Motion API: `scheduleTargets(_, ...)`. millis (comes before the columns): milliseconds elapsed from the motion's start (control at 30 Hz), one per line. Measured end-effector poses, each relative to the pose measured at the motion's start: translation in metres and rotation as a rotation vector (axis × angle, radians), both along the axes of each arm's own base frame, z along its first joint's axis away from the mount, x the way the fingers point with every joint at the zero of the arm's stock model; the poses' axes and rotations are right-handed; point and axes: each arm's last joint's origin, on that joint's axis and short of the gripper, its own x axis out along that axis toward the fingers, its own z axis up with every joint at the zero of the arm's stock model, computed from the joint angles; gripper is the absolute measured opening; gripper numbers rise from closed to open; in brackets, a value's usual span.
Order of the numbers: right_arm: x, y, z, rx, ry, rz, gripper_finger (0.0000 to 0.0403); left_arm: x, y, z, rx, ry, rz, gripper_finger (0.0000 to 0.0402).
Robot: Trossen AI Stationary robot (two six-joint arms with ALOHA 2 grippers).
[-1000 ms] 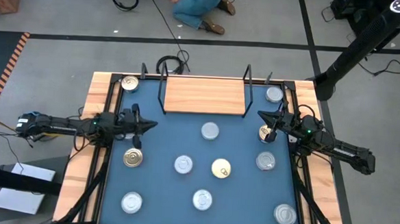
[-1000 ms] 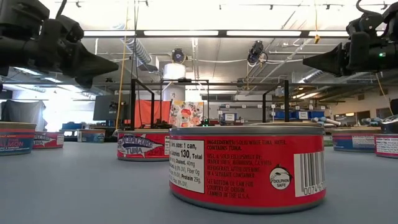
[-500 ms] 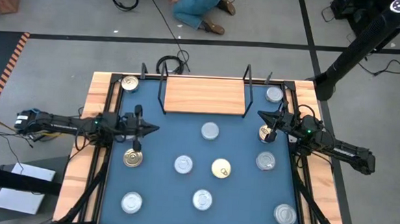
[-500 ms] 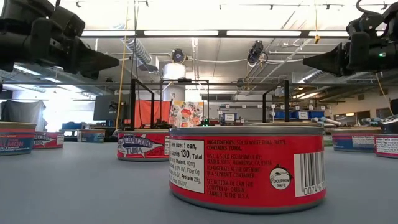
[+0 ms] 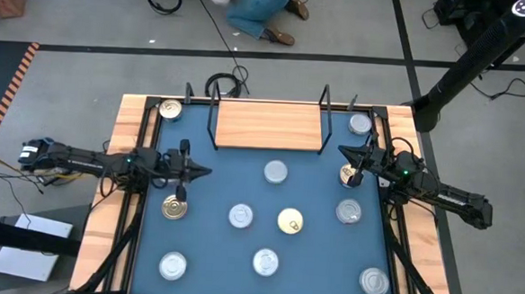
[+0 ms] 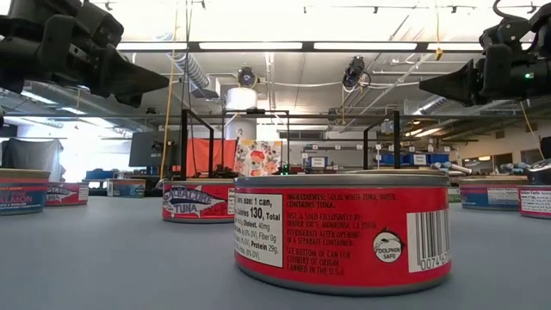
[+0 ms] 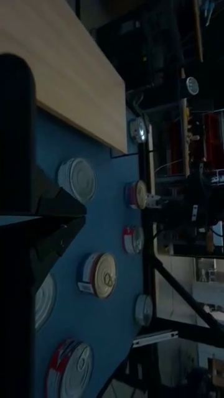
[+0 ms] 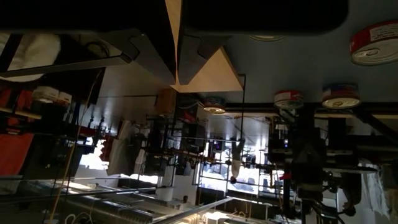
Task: Stack canned seafood by type on shelf
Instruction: Put the blue tuna can on the shelf
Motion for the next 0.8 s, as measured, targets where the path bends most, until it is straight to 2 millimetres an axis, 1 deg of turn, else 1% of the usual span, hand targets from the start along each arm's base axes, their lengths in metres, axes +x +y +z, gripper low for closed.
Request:
scheduleTargets(300, 0.000, 0.000, 0.000, 0.000, 0.000, 0.000, 0.0028, 0.004, -0.005, -0.007, 0.006, 0.061, -0.028, 0.0007)
scheduleTargets(600, 0.000, 0.000, 0.000, 0.000, 0.000, 0.000, 0.0028, 0.009, -0.008, -0.016, -0.016, 0.131, -0.020, 0.0007)
scheduleTargets(700, 0.000, 0.000, 0.000, 0.000, 0.000, 0.000, 0.0028, 0.013, -0.009, -0.011, -0.047, 0.141, -0.017, 0.0007)
scheduleTargets(800, 0.000, 0.000, 0.000, 0.000, 0.000, 0.000, 0.0028, 0.019, -0.012, 0.000, -0.063, 0.142, -0.030, 0.0007)
